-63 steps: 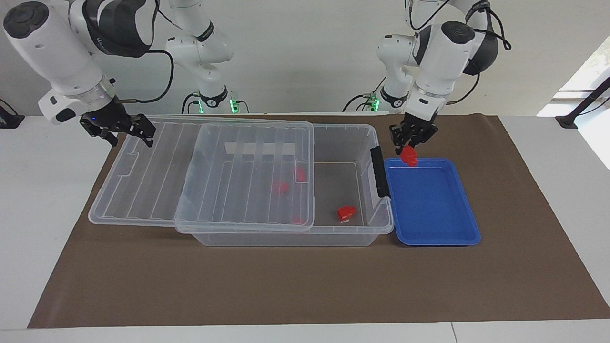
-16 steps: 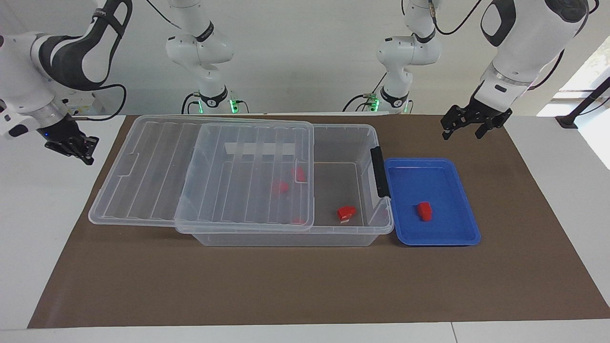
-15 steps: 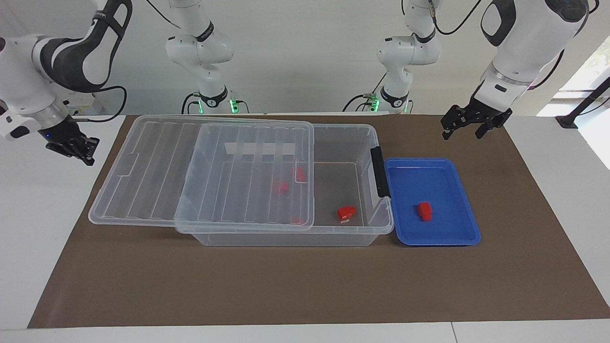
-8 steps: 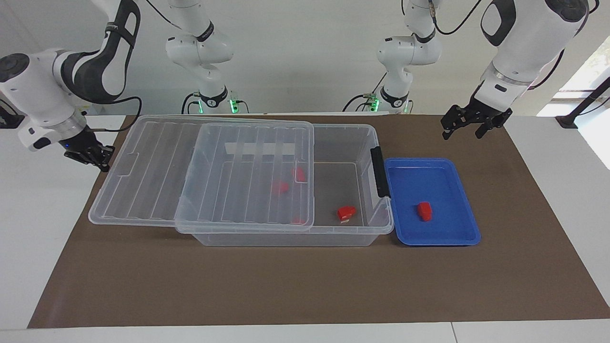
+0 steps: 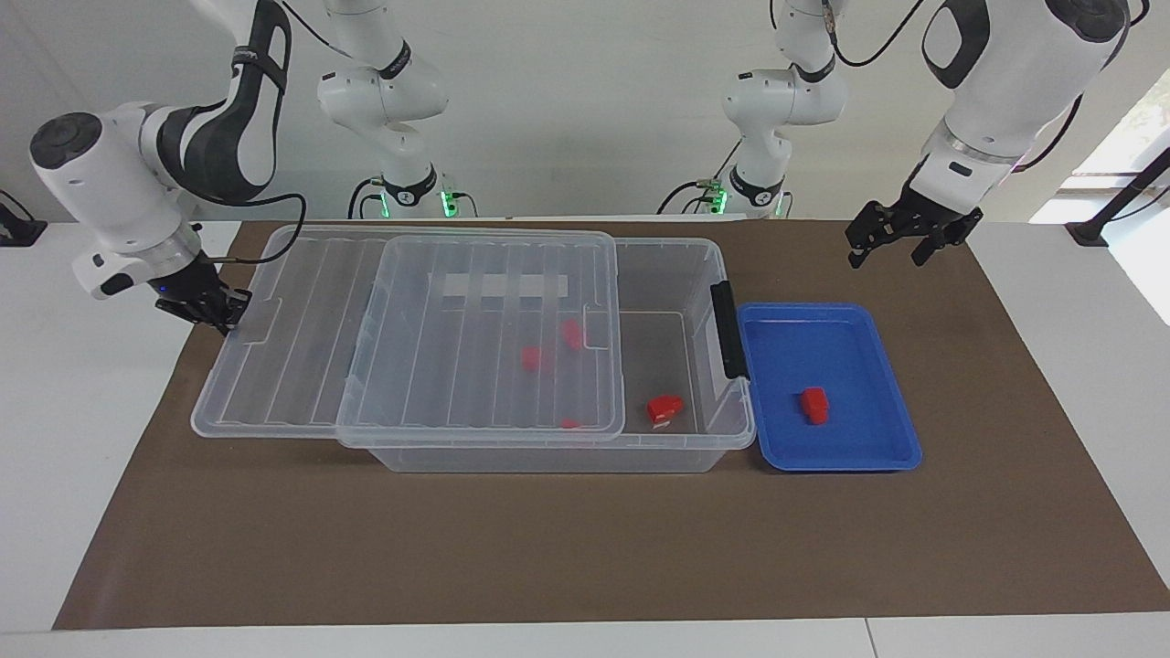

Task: Place red block in blue tray from box
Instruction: 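Push the clear lid closed over the box with the right gripper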

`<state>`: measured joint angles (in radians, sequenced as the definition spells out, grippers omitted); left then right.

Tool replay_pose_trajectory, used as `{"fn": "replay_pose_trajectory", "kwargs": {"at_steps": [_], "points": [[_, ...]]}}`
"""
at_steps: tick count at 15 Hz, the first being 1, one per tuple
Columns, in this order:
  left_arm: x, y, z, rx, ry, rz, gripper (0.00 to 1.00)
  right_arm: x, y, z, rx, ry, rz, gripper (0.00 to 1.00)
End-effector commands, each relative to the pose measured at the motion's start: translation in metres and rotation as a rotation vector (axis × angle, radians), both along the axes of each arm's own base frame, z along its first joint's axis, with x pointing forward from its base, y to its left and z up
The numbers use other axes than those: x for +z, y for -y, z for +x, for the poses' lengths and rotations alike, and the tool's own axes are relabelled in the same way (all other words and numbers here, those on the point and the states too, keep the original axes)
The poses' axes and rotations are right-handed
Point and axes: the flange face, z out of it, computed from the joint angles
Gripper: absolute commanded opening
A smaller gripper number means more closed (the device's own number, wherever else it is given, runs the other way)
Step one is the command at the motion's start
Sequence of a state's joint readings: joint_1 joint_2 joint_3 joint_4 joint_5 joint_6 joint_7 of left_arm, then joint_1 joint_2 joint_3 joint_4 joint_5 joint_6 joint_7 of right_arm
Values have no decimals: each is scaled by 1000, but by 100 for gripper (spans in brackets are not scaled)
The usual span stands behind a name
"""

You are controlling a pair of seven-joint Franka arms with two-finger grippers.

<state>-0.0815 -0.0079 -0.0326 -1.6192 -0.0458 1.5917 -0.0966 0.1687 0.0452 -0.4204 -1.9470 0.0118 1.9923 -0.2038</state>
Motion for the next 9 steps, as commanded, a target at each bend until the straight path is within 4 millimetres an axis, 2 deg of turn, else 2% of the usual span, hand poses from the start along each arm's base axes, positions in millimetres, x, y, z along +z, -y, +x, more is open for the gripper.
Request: {"fn": "replay_pose_trajectory", "kwargs": {"at_steps": [1, 5, 9], "points": [[0, -4, -8, 2, 5, 10, 100, -1, -23, -1, -20, 15, 1, 0], [1, -4, -8, 2, 7, 9, 100, -2, -65, 7, -56, 17, 5, 0], [1, -3, -8, 0, 6, 10, 100, -9, -93, 12, -75, 31, 6, 0]]}}
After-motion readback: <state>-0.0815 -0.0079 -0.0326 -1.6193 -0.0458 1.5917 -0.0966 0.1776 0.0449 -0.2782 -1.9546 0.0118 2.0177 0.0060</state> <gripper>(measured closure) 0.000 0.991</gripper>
